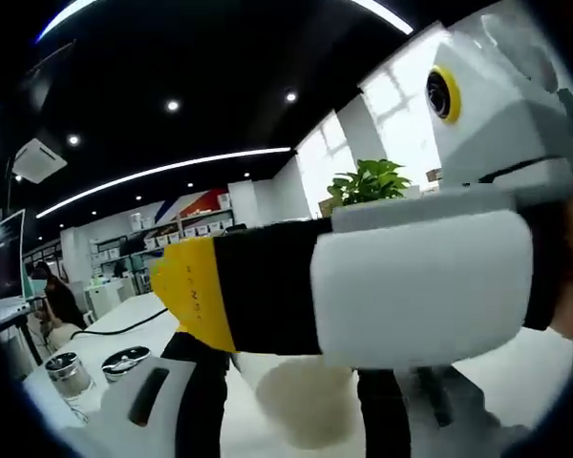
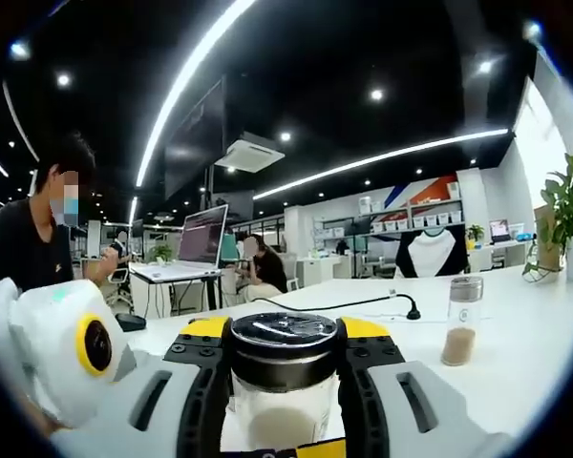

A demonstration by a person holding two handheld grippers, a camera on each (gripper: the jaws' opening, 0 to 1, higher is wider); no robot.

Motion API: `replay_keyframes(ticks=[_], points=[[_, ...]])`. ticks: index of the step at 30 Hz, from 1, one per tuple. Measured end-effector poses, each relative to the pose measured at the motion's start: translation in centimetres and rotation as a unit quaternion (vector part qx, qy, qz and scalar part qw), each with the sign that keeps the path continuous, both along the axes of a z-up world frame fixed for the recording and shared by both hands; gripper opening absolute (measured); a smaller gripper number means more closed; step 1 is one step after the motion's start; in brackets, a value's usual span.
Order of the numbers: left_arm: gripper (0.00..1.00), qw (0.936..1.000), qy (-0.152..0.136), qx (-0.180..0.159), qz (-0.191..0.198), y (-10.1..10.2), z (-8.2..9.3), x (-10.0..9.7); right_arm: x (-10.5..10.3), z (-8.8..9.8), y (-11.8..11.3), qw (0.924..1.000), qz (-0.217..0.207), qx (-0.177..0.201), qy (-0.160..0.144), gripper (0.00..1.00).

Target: Rotate the seasoning bottle until the label or dispensing opening points toward the visible target arrow and the bottle remains upright within the marked orientation range

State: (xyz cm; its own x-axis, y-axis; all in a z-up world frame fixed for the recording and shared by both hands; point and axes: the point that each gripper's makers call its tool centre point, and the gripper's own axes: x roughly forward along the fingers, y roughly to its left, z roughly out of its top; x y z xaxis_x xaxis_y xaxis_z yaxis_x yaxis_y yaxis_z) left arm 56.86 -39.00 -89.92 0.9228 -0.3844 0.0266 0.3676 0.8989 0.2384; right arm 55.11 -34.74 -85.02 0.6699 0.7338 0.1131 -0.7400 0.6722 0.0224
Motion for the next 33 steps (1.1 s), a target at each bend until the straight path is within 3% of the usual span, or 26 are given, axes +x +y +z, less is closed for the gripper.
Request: replay_keyframes(ticks=[5, 11, 12, 13, 15, 24, 28, 33], points=[[0.60, 0.9998, 0.004, -0.019, 0.001, 0.2, 0.1, 0.3, -0.3, 0.2, 0.1, 1.0000, 0.007, -0.002, -0.004, 0.41], [0.50, 0.9984, 0.004, -0.048, -0.028, 0.2, 0.8, 0.3, -0.5, -0.1, -0.3, 0.9999, 0.012, -0.005, 0.000, 0.41], [0.49, 0.9983, 0.002, -0.046, -0.037, 0.2, 1.0, 0.3, -0.4, -0.2, -0.5, 1.0000, 0.008, -0.005, 0.001, 0.41], [0.49, 0.9987, 0.005, -0.020, -0.046, -0.1, 0.8, 0.3, -0.4, -0.3, -0.5, 0.9998, 0.011, -0.015, -0.008, 0.41], [0.49, 0.9981, 0.006, -0.031, -0.052, -0.2, 1.0, 0.3, -0.4, -0.2, -0.7, 0.9999, 0.014, -0.010, -0.002, 0.41], [0.48, 0.9919, 0.014, -0.038, -0.121, -1.1, 1.6, -0.1, -0.8, 0.2, -1.0, 0.9989, 0.043, -0.018, 0.000, 0.41], [0.48, 0.9893, 0.014, -0.023, -0.143, -1.5, 1.7, -0.2, -0.7, 0.4, -1.2, 0.9989, 0.043, -0.016, -0.001, 0.41], [0.48, 0.9813, 0.028, -0.050, -0.184, -1.9, 1.9, -0.9, -1.1, 0.6, -1.2, 0.9976, 0.068, -0.014, 0.001, 0.41]])
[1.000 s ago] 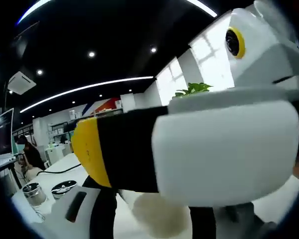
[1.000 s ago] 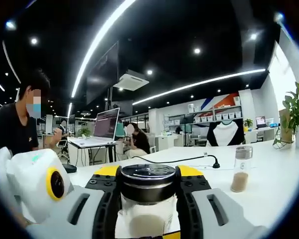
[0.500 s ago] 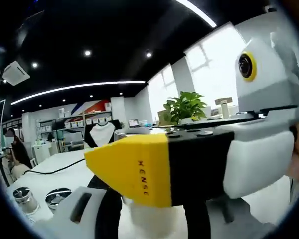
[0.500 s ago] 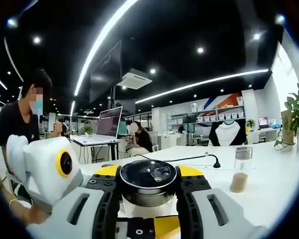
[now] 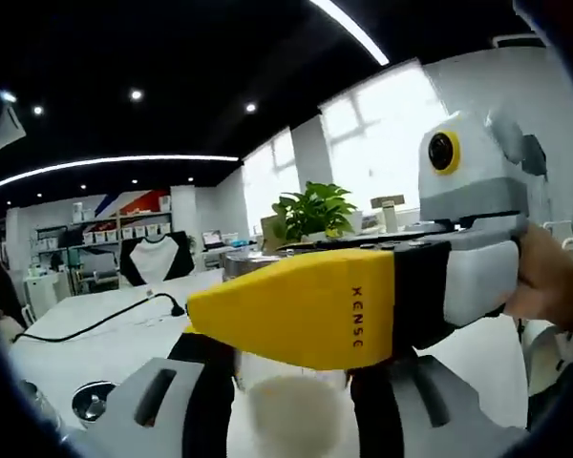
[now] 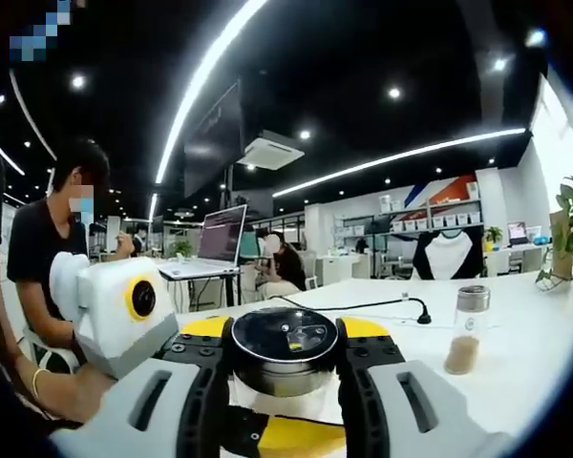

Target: Rotate the seasoning bottle until the label or dispensing opening points toward the visible target arrow and the bottle remains upright within the marked orientation range

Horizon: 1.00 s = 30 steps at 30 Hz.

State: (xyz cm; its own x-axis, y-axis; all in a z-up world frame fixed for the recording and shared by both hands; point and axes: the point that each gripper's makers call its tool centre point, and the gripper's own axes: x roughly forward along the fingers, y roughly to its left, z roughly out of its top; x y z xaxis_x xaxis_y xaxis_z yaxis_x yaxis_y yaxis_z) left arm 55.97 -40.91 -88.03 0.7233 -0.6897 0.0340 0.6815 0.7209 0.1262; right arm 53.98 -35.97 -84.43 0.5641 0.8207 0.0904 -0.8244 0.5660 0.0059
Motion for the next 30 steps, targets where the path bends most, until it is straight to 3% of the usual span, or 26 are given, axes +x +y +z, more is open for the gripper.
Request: replay_keyframes(ticks=[9, 22, 30], points=[[0.48, 0.9985, 0.029, -0.032, -0.034, -0.6, -0.6, -0.8, -0.7, -0.7, -0.4, 0.9991, 0.039, -0.001, 0.016, 0.41], [0.47, 0.9979, 0.028, -0.041, -0.042, -0.4, -0.1, -1.0, -1.3, -1.4, -0.5, 0.9945, 0.077, 0.026, 0.066, 0.40], [0.47, 0.9974, 0.023, -0.040, -0.055, -0.4, 0.4, -1.3, -1.9, -1.4, -0.7, 0.9926, 0.105, 0.021, 0.059, 0.40]])
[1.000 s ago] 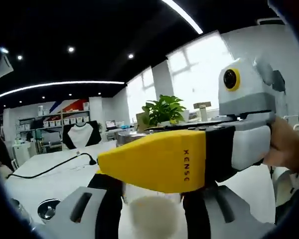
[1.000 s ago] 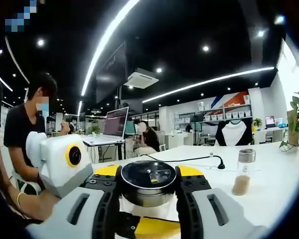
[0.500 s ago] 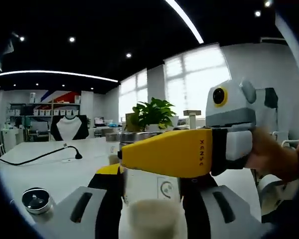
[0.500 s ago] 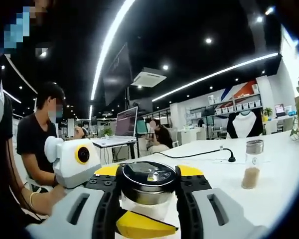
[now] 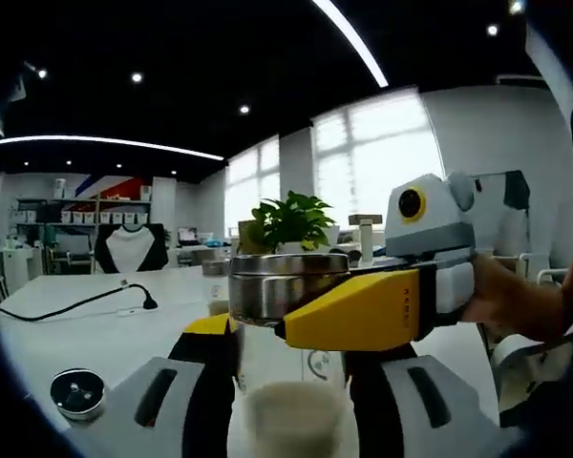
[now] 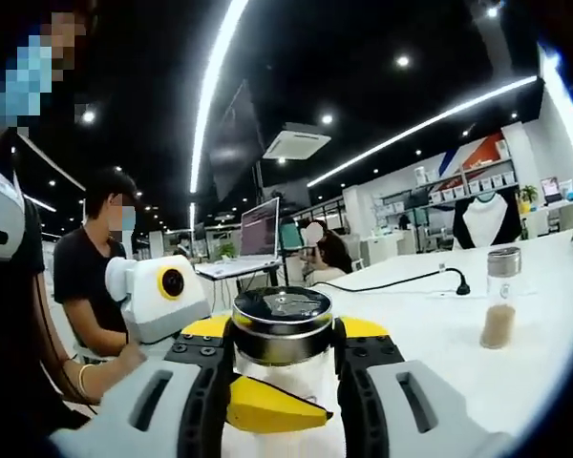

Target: Rotate the seasoning bottle until the label or dispensing opening points toward the visible target arrow and the bottle remains upright within the marked orientation range

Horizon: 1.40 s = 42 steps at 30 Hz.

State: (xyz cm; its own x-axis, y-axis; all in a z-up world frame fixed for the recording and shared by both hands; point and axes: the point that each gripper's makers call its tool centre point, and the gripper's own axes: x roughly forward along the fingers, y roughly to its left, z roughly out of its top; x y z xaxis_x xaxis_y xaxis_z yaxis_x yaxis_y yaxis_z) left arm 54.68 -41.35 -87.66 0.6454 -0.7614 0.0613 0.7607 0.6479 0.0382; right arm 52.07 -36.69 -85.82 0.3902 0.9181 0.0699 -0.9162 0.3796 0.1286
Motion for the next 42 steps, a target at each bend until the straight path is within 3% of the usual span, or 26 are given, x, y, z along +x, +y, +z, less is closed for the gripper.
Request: replay_keyframes(ticks=[9, 14, 18, 21, 26, 29, 32, 42], points=[[0.48, 0.9999, 0.002, -0.012, -0.005, 0.1, 0.3, 0.0, 0.0, 0.4, 0.3, 0.9997, 0.012, -0.005, -0.022, 0.38], [0.48, 0.9995, -0.008, 0.023, 0.019, 0.5, 0.0, 0.5, 0.0, 0.2, 0.9, 0.9983, -0.003, -0.030, -0.050, 0.37], [0.48, 0.9993, -0.007, 0.019, 0.031, 0.7, 0.0, 0.8, 0.8, 0.2, 0.5, 0.9977, -0.034, -0.026, -0.052, 0.37], [0.47, 0.9975, -0.016, 0.038, 0.058, 0.9, -0.1, 1.1, 1.5, 0.1, 0.3, 0.9962, -0.069, -0.023, -0.048, 0.37], [0.48, 0.9858, -0.024, 0.076, 0.148, 2.0, -1.0, 1.7, 2.4, -0.7, 0.7, 0.9928, -0.106, -0.036, -0.043, 0.37], [0.45, 0.9840, -0.012, 0.057, 0.169, 2.6, -1.3, 1.8, 2.7, -0.8, 0.8, 0.9910, -0.123, -0.032, -0.041, 0.37], [0.44, 0.9873, 0.003, 0.026, 0.157, 2.8, -1.5, 1.9, 2.9, -0.9, 0.9, 0.9898, -0.133, -0.034, -0.038, 0.37], [0.48, 0.9827, -0.017, 0.028, 0.182, 3.6, -1.4, 1.8, 2.9, -0.9, 1.1, 0.9897, -0.135, -0.033, -0.034, 0.37]])
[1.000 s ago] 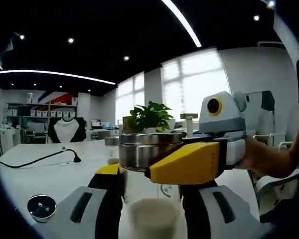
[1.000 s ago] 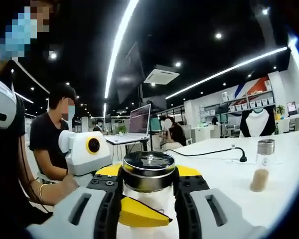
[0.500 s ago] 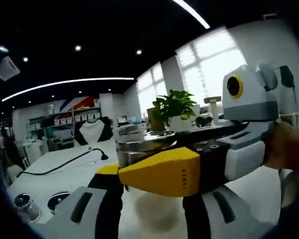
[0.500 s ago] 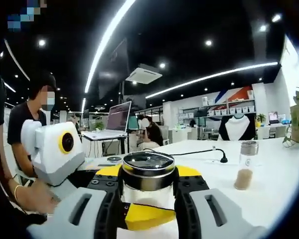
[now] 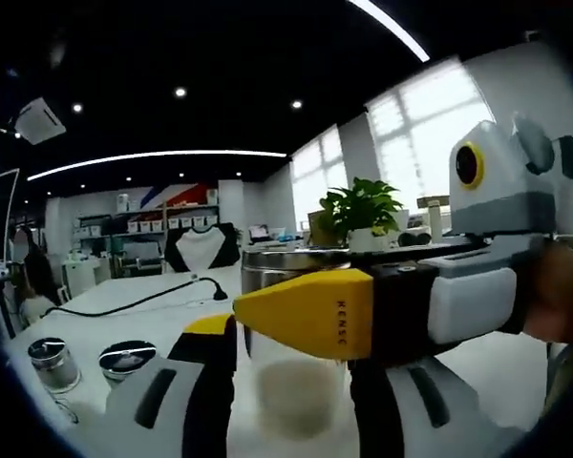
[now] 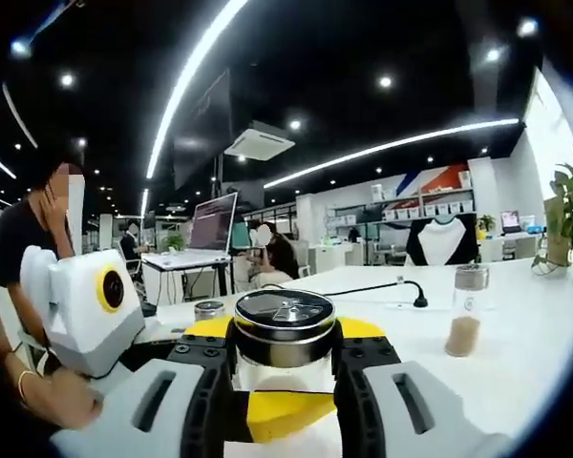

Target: Rotate the seasoning bottle until the label or dispensing opening points toward the visible target arrow and the bottle remains upright within the marked orientation range

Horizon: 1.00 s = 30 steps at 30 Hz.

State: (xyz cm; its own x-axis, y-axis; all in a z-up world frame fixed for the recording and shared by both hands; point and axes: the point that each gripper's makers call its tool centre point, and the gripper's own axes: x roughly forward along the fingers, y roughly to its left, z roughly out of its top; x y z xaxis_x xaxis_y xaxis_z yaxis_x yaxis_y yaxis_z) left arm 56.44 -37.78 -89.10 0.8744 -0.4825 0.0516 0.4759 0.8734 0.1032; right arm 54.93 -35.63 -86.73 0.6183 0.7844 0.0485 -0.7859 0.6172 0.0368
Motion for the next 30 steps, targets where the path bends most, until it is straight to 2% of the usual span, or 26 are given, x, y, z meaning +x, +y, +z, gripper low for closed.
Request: replay_keyframes(ticks=[3, 9, 10, 12, 14, 18, 21, 23, 25, 27, 30], points=[[0.48, 1.0000, -0.003, -0.006, 0.001, 0.0, 0.1, 0.0, 0.0, 0.2, 0.0, 1.0000, 0.002, 0.000, -0.001, 0.37], [0.47, 0.9999, -0.006, 0.010, -0.008, -0.2, 0.4, -0.1, 0.0, 0.5, -0.1, 1.0000, 0.002, 0.004, 0.001, 0.37], [0.47, 0.9997, -0.003, 0.015, -0.018, -0.4, 0.3, -0.2, 0.0, 0.6, -0.2, 1.0000, 0.003, 0.004, 0.001, 0.37], [0.49, 0.9982, 0.000, 0.054, -0.025, -0.5, -0.3, -0.2, 0.1, 0.8, -0.3, 1.0000, 0.002, 0.004, -0.001, 0.37], [0.50, 0.9977, 0.004, 0.062, -0.026, -0.6, -0.8, -0.3, 0.4, 1.3, -0.7, 1.0000, -0.001, 0.004, -0.005, 0.37], [0.49, 0.9989, 0.010, 0.040, -0.024, -0.8, -0.9, -0.3, 0.4, 1.9, -1.0, 0.9999, -0.007, 0.005, -0.014, 0.37], [0.49, 0.9990, 0.014, 0.038, -0.018, -1.2, -1.0, -0.1, 0.1, 2.1, -0.8, 0.9998, -0.012, 0.009, -0.016, 0.37], [0.52, 0.9990, 0.024, 0.028, -0.024, -1.7, -0.8, 0.0, 0.1, 2.0, -0.7, 0.9998, -0.012, 0.011, -0.012, 0.37], [0.57, 0.9989, 0.024, 0.040, 0.000, -1.5, -0.9, 0.5, 0.1, 2.3, -0.7, 0.9996, -0.019, 0.014, -0.015, 0.37], [0.57, 0.9985, 0.024, 0.047, 0.013, -1.3, -1.2, 0.6, 0.1, 2.5, -0.7, 0.9995, -0.024, 0.013, -0.018, 0.37], [0.56, 0.9986, 0.032, 0.033, 0.027, -0.8, -1.4, 0.8, 0.0, 2.7, -0.8, 0.9993, -0.028, 0.013, -0.022, 0.37]])
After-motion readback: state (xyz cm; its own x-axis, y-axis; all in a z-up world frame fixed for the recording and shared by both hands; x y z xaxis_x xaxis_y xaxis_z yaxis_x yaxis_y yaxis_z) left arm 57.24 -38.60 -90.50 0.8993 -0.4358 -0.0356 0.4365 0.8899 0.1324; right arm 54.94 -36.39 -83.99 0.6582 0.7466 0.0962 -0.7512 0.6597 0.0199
